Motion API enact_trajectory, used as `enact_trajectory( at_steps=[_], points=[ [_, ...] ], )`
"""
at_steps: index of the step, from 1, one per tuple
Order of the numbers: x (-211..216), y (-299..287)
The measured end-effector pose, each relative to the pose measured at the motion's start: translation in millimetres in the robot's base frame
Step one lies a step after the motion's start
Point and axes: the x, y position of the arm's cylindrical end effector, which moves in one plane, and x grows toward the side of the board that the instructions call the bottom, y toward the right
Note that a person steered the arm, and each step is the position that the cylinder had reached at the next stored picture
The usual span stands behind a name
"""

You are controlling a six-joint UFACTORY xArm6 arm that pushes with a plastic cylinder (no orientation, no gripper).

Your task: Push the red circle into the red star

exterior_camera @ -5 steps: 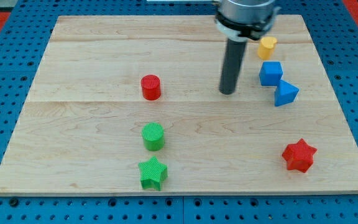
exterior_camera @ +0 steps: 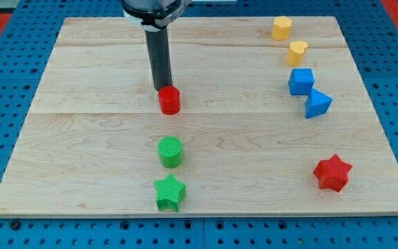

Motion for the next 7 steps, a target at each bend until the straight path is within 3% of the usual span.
enact_trajectory(
  at_steps=[2, 4, 6, 7],
  points=[
    [26, 38],
    [56, 0],
    [68, 107],
    [88, 116]
  ],
)
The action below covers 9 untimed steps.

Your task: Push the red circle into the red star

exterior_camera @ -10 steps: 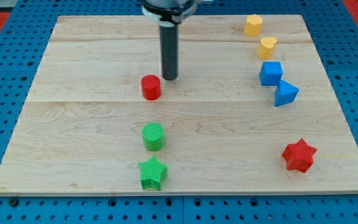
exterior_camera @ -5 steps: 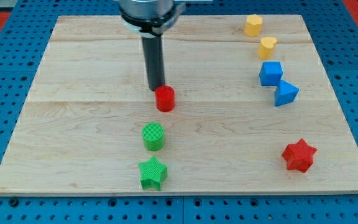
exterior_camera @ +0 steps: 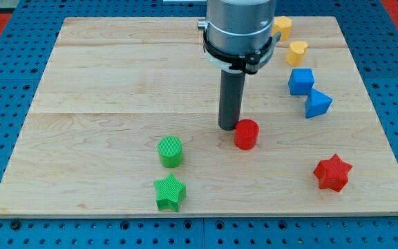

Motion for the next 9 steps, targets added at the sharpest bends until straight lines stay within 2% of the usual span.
enact_trajectory(
  at_steps=[1, 2, 4, 6, 9],
  points=[
    [16, -18],
    [20, 23],
    [5, 35],
    [30, 91],
    [30, 105]
  ],
)
